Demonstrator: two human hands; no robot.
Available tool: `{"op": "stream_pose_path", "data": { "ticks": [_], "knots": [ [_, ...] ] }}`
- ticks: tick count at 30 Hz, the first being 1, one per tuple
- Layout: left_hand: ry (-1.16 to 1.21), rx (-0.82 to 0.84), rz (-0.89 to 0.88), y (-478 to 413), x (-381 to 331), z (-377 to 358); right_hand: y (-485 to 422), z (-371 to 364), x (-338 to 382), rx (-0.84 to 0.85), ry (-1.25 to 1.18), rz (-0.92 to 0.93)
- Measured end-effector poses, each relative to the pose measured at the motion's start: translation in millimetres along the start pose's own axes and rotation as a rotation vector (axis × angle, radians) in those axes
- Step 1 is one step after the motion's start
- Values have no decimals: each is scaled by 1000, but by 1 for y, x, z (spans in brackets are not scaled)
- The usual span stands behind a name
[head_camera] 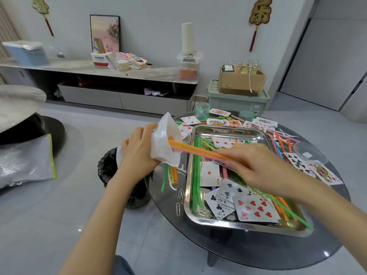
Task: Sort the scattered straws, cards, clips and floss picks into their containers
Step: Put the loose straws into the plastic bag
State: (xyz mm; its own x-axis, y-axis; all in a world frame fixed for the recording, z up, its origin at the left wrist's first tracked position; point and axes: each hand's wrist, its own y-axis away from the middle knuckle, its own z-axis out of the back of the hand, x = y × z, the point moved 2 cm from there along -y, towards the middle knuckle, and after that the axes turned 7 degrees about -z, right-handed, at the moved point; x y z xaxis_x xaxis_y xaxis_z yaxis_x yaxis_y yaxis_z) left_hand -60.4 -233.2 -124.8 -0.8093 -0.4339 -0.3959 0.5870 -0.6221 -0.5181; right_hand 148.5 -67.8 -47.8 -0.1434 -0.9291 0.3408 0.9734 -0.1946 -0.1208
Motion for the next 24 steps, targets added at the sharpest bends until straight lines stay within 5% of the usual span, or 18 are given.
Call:
{"op": "stream_pose_path", "data": {
  "ticks": [4,8,14,18,21,24],
  "knots": [
    [-38,-18,-54,-1,-7,-2,-39,2,45,-138,519,165],
    [-22,-22,-3,-2,-8,-3,-84,-3,83,-152,715,243],
    [148,-4,165,2,7,6,-111,18,85,-288,747,281],
    [271,-33,249,0,16,16,-96,23,66,-716,300,285],
    [329,-19,243,0,16,18,-99,-3,53,-365,-148,-55],
    [321,-9,227,0,10,17,-103,-31,66,-82,-263,40]
  ]
}}
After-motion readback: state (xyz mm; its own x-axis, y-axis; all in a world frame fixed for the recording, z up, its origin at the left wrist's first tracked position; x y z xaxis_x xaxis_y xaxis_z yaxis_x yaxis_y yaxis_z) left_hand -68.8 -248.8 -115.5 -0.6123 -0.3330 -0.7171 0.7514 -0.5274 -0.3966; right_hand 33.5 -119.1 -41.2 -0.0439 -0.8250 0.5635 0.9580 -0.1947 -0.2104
